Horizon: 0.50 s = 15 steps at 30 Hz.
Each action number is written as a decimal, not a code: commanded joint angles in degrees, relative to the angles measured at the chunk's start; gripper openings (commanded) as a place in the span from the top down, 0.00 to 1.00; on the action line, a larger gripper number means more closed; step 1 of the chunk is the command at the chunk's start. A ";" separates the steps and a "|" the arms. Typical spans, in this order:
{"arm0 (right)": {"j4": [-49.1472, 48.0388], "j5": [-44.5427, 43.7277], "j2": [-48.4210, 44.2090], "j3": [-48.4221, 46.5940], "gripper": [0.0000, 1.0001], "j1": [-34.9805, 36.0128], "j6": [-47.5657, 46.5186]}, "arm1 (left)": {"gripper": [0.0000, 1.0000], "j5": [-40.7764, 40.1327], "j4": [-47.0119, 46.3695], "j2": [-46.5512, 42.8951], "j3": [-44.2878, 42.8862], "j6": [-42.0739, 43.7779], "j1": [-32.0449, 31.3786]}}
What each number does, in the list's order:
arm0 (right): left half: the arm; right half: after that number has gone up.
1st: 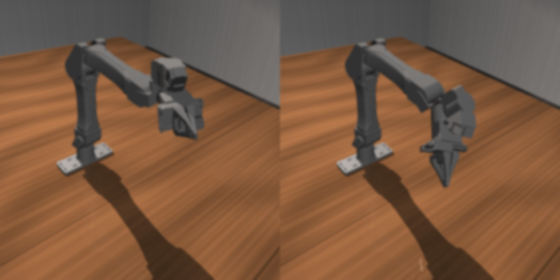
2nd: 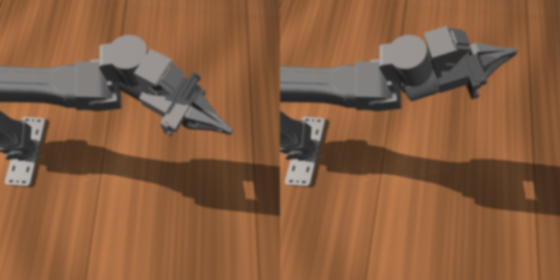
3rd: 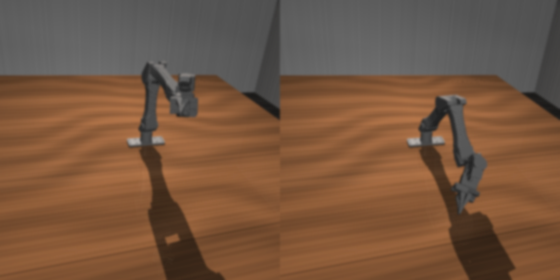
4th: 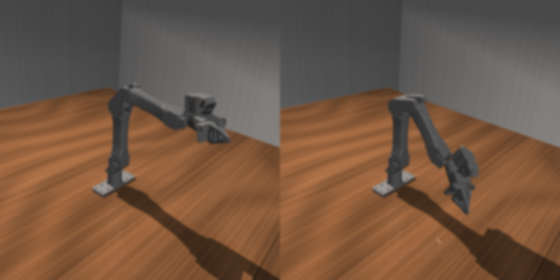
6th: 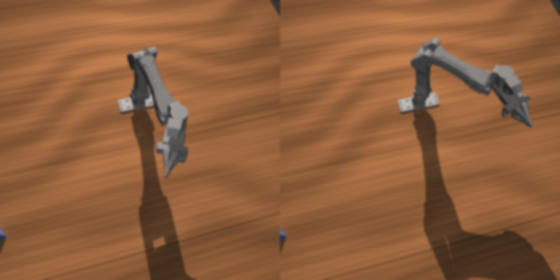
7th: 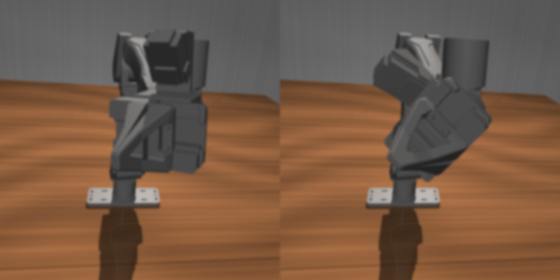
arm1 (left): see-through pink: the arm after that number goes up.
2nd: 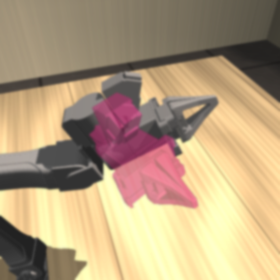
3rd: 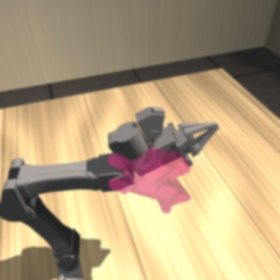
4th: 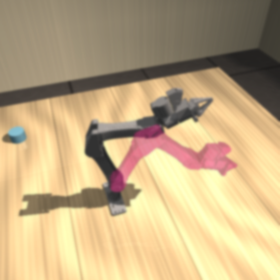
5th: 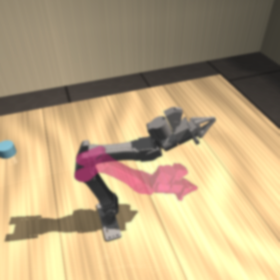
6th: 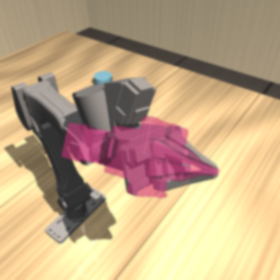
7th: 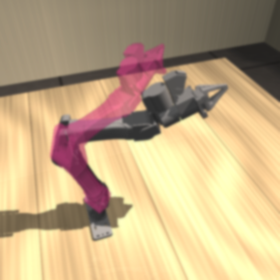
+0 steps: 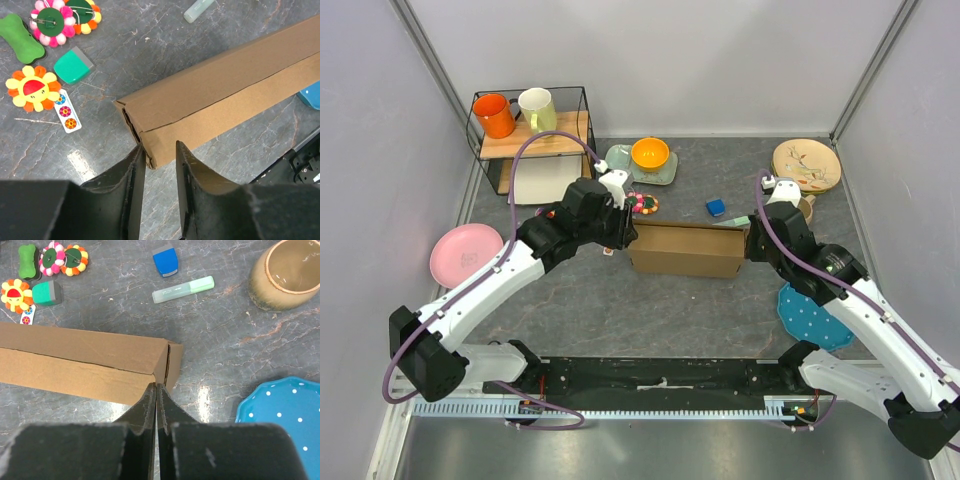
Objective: Fold the paper box
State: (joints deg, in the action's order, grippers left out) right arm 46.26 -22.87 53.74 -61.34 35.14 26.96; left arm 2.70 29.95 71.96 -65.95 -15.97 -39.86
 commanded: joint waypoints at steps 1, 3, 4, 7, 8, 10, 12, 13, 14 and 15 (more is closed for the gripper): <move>-3.11 -0.24 -0.03 -0.89 0.96 0.20 -0.42 | 0.67 -0.41 -3.23 0.20 0.21 2.17 0.39; -3.19 -0.50 -0.03 -0.62 0.96 0.20 -0.33 | 0.73 -0.50 -3.41 0.37 0.56 2.61 0.39; -3.19 -0.42 -0.03 -0.45 0.96 0.20 -0.42 | 0.74 -0.50 -3.41 0.37 0.65 2.69 0.48; -3.19 -0.33 -0.03 -0.10 0.96 0.11 -0.33 | 0.78 0.55 -3.41 0.81 1.09 2.78 0.66; -3.28 -0.33 0.05 -0.09 0.96 0.20 -0.33 | 0.81 1.16 -3.50 0.81 1.35 2.70 0.66; -3.46 -0.15 0.05 -0.01 0.96 0.20 -0.33 | 0.91 1.52 -3.50 0.99 1.61 2.61 0.66; -3.46 -0.15 0.23 0.08 0.96 0.20 -0.24 | 0.95 1.43 -3.76 0.81 2.06 2.70 0.83; -3.37 -0.15 0.23 0.17 0.96 0.20 -0.42 | 0.95 1.52 -3.76 0.81 2.14 2.78 0.83; -3.37 -0.15 0.14 0.17 0.96 0.20 -0.42 | 0.95 1.35 -3.85 0.81 2.49 2.87 0.92; -3.46 -0.07 0.14 0.17 0.96 0.20 -0.42 | 0.95 1.08 -3.94 0.90 2.67 3.04 0.92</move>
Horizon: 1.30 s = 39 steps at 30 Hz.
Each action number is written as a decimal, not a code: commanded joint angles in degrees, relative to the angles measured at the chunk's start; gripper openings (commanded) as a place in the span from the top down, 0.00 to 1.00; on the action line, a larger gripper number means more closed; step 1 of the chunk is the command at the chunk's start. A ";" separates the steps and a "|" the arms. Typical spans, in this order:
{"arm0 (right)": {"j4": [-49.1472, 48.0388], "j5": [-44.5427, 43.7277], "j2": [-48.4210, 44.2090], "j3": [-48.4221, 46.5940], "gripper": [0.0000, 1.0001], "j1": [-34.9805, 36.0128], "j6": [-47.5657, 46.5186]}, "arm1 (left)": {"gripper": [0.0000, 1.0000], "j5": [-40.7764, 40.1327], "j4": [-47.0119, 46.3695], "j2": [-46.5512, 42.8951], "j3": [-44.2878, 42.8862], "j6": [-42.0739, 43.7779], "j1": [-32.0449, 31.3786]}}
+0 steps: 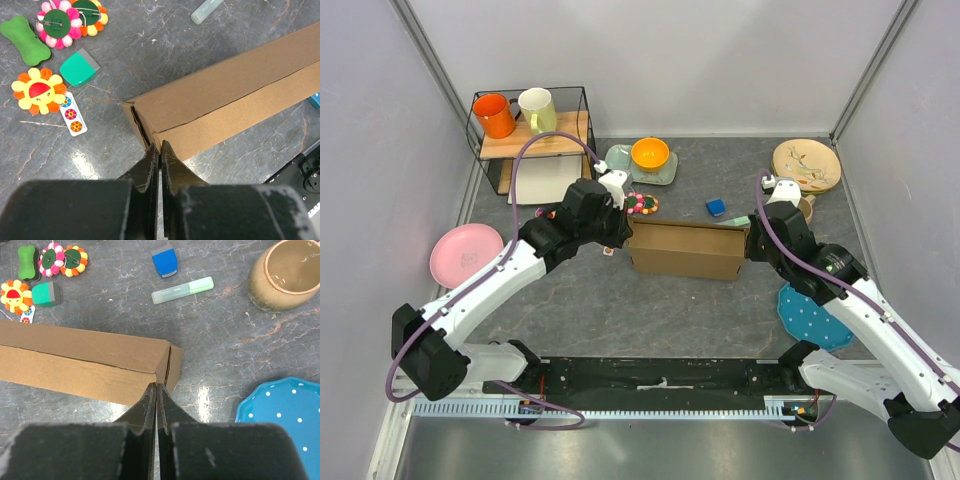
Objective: Fold the paper box
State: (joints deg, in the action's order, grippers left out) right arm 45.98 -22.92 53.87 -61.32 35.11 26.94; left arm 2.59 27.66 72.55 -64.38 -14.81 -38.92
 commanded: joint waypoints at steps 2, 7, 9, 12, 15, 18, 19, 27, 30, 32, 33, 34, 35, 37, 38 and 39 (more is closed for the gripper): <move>-3.17 -0.02 -0.08 0.24 0.96 0.22 -0.39 | 0.96 0.40 -1.56 0.31 1.53 2.24 0.07; -3.26 0.06 -0.17 0.85 0.96 0.22 -0.40 | 0.98 -2.41 -2.00 0.57 2.68 3.82 0.07; -3.26 0.07 -0.25 1.03 0.96 0.22 -0.39 | 0.98 -2.41 -2.17 0.66 2.77 4.69 0.07; -3.26 0.15 -0.25 1.29 0.96 0.22 -0.40 | 0.98 -4.26 -2.70 0.40 2.94 6.10 0.07; -3.26 0.07 -0.43 1.55 0.96 0.22 -0.48 | 0.98 -4.17 -4.10 -0.48 3.91 7.25 0.07; -3.35 -0.02 -0.34 1.82 0.96 0.22 -0.48 | 0.98 -5.22 -4.90 -1.36 4.44 9.44 0.07; -3.26 0.06 -0.34 1.90 0.96 0.22 -0.48 | 0.98 -6.01 -4.90 -1.45 4.26 9.97 0.07; -3.35 0.07 -0.34 2.52 0.96 0.22 -0.40 | 0.98 -8.65 -5.25 -3.47 3.74 14.72 0.07; -3.44 0.15 -0.34 2.78 0.96 0.22 -0.48 | 0.98 -8.57 -4.99 -3.21 2.95 14.72 0.16; -3.44 0.15 -0.43 2.78 0.96 0.22 -0.40 | 0.98 -8.13 -4.90 -2.95 2.68 14.72 0.07; -3.52 0.24 -0.52 2.96 0.96 0.22 -0.48 | 0.98 -7.87 -4.98 -2.94 2.68 14.72 0.16; -3.52 0.15 -0.52 2.96 0.96 0.22 -0.48 | 0.98 -7.43 -4.98 -2.77 2.77 14.72 0.07; -3.52 0.24 -0.52 2.96 0.96 0.22 -0.48 | 0.98 -7.16 -4.98 -2.59 2.77 14.72 0.07; -3.61 0.33 -0.43 3.14 0.96 0.22 -0.48 | 0.98 -6.28 -5.42 -2.59 3.38 14.02 0.07; -3.79 0.24 -0.43 3.22 0.96 0.13 -0.48 | 0.98 -6.19 -5.60 -2.42 3.64 13.76 0.07; -3.79 0.24 -0.25 3.40 0.96 0.22 -0.48 | 0.98 -5.93 -5.95 -2.42 4.34 12.80 0.07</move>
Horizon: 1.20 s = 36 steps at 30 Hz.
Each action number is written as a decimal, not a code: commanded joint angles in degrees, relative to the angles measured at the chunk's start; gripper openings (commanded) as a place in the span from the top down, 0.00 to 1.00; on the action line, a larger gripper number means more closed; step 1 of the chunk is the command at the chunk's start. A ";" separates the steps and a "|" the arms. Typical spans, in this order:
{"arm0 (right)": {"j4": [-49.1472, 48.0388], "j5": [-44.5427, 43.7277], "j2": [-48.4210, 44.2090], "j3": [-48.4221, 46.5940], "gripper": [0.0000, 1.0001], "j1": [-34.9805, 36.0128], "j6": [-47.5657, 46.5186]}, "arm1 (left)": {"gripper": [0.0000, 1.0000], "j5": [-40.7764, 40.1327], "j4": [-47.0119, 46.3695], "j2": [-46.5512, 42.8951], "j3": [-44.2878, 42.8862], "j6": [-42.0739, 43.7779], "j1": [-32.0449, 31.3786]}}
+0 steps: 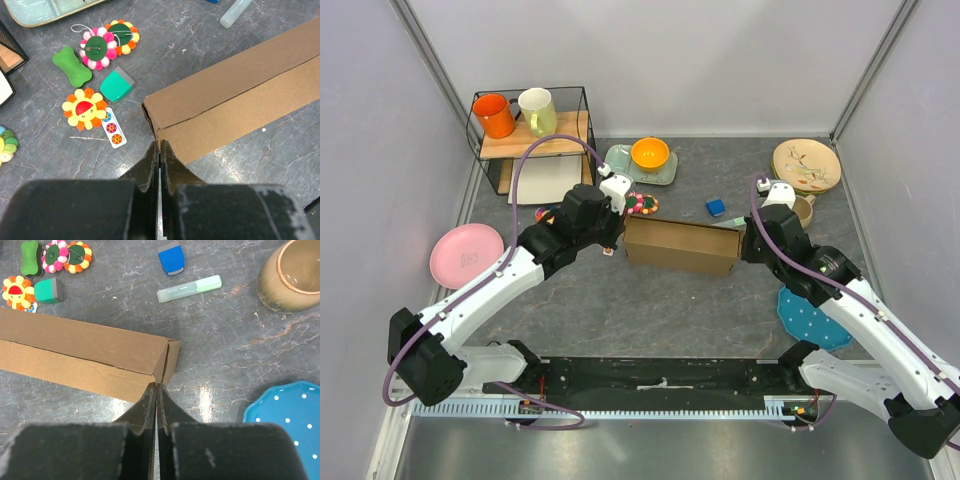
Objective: Fold the paper box
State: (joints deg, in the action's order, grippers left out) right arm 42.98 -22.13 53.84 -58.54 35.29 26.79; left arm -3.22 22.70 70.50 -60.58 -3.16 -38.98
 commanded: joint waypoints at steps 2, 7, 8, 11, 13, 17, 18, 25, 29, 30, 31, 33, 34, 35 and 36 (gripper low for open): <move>-0.97 -0.46 0.03 0.71 0.96 0.04 -0.33 | 0.98 0.76 -1.78 -0.28 1.25 0.44 0.13; -1.41 -0.19 0.30 1.06 0.96 0.04 -0.42 | 0.98 1.47 -4.67 -0.80 5.29 -0.97 0.13; -1.50 -0.19 0.30 1.15 0.96 0.04 -0.42 | 0.98 1.38 -5.38 -0.89 5.82 -0.97 0.13; -1.67 -0.02 0.38 1.24 0.96 0.04 -0.50 | 0.98 0.15 -6.17 -0.80 7.66 -1.15 0.22; -1.85 0.07 0.47 1.50 0.96 0.04 -0.42 | 0.98 -1.25 -6.52 -0.80 8.81 -0.80 0.13; -2.11 0.16 0.56 2.03 0.96 0.04 -0.59 | 0.98 -1.70 -7.23 -0.80 10.04 -0.80 0.05; -2.20 0.07 0.73 2.12 0.96 0.04 -0.68 | 0.98 -1.70 -7.93 -0.89 10.65 -0.97 -0.04; -2.64 0.07 1.26 2.29 0.96 0.04 -0.77 | 0.95 -0.03 -10.84 -2.91 11.45 0.52 -0.13; -2.55 0.07 1.35 1.50 0.96 0.04 -0.86 | 0.83 0.58 -8.11 -2.04 7.85 0.70 -0.04; -2.55 0.16 1.35 1.42 0.96 0.04 -0.86 | 0.80 0.76 -7.50 -1.77 7.23 0.52 0.05; -2.55 0.16 1.44 1.24 0.96 0.04 -0.77 | 0.79 0.94 -6.62 -1.60 6.70 0.52 0.05; -2.64 0.33 1.61 1.24 0.96 0.04 -0.86 | 0.77 1.73 -5.83 -0.98 5.30 0.00 -0.04; -2.64 0.33 1.61 1.24 0.96 0.04 -0.86 | 0.76 1.99 -5.21 -0.80 4.95 -0.09 -0.04; -2.64 0.42 1.61 1.24 0.96 0.04 -0.86 | 0.76 2.08 -4.95 -0.72 4.16 -0.18 -0.04; -2.64 0.51 1.61 1.24 0.95 0.04 -0.86 | 0.77 1.99 -4.77 -0.45 3.89 -0.36 -0.04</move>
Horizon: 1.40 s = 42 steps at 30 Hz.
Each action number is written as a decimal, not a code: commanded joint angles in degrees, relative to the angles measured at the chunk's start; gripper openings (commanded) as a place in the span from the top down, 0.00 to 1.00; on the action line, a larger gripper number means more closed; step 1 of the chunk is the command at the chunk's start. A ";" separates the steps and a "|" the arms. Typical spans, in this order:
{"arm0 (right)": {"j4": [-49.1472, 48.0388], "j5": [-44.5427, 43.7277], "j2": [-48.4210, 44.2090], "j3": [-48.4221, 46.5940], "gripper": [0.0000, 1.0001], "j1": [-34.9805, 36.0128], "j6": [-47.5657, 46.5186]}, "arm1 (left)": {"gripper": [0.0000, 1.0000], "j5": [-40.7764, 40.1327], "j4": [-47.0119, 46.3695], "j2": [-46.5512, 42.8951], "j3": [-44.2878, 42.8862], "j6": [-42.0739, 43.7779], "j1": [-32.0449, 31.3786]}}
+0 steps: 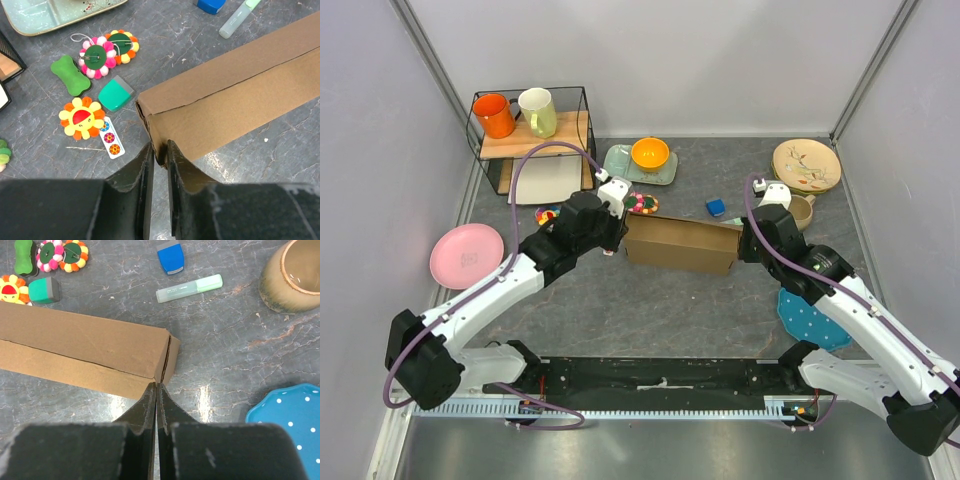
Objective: Fold the paper box
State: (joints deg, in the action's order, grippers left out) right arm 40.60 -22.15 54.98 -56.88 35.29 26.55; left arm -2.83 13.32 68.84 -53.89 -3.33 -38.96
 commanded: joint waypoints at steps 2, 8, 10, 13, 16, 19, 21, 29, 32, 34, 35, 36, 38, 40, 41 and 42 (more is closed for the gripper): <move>-0.26 0.44 0.56 -0.33 0.96 0.04 -0.62 | 0.79 1.34 5.13 1.21 -3.33 0.08 -0.06; -0.26 0.36 0.57 -0.33 0.96 0.04 -0.70 | 0.88 -0.15 6.10 0.86 -4.56 1.57 -0.06; -0.26 0.44 0.48 -0.33 0.96 0.04 -0.62 | 0.88 -0.33 6.45 0.95 -5.08 2.01 -0.06; -0.34 0.44 0.39 -0.33 0.95 0.04 -0.71 | 0.88 -0.33 7.07 1.03 -5.44 2.19 -0.06; -0.34 0.44 0.39 -0.33 0.95 0.13 -0.62 | 0.89 -0.33 7.24 1.03 -5.52 2.10 -0.06; -0.17 0.44 0.22 -0.25 0.95 0.04 -0.70 | 0.86 -0.16 7.68 0.95 -5.61 1.93 -0.06; -0.35 0.44 0.30 -0.25 0.95 0.04 -0.71 | 0.86 -0.33 7.68 0.95 -5.44 1.84 -0.06; -0.26 0.44 0.30 -0.33 0.96 -0.04 -0.71 | 0.71 0.19 7.95 0.51 -6.31 0.61 0.02; -0.34 0.53 0.39 -0.42 0.95 0.04 -0.79 | 0.70 0.37 8.21 0.16 -7.28 0.35 0.20; -0.26 0.53 0.30 -0.51 0.95 0.04 -0.79 | 0.70 0.72 8.47 0.07 -7.90 0.26 0.29; -0.17 0.44 0.30 -0.51 0.96 0.04 -0.71 | 0.70 0.63 8.56 -0.02 -8.16 0.08 0.38; -0.17 0.53 0.30 -0.51 0.95 0.04 -0.79 | 0.70 0.81 8.74 -0.11 -8.34 -0.01 0.38; -0.26 0.53 0.22 -0.51 0.95 0.04 -0.79 | 0.71 1.33 8.65 -0.46 -8.34 -0.27 0.64; -0.26 0.53 0.30 -0.51 0.95 0.04 -0.79 | 0.74 1.77 8.65 -0.37 -8.51 -0.27 0.73; -0.26 0.62 0.30 -0.51 0.95 0.04 -0.79 | 0.75 1.86 8.74 -0.37 -8.43 -0.18 0.73; -0.26 0.53 0.39 -0.51 0.95 0.13 -0.79 | 0.77 1.86 8.91 -0.37 -8.25 -0.18 0.73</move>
State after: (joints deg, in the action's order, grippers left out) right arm 40.34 -22.09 55.22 -56.88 35.29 26.26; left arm -2.39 21.80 69.63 -60.05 -3.31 -38.59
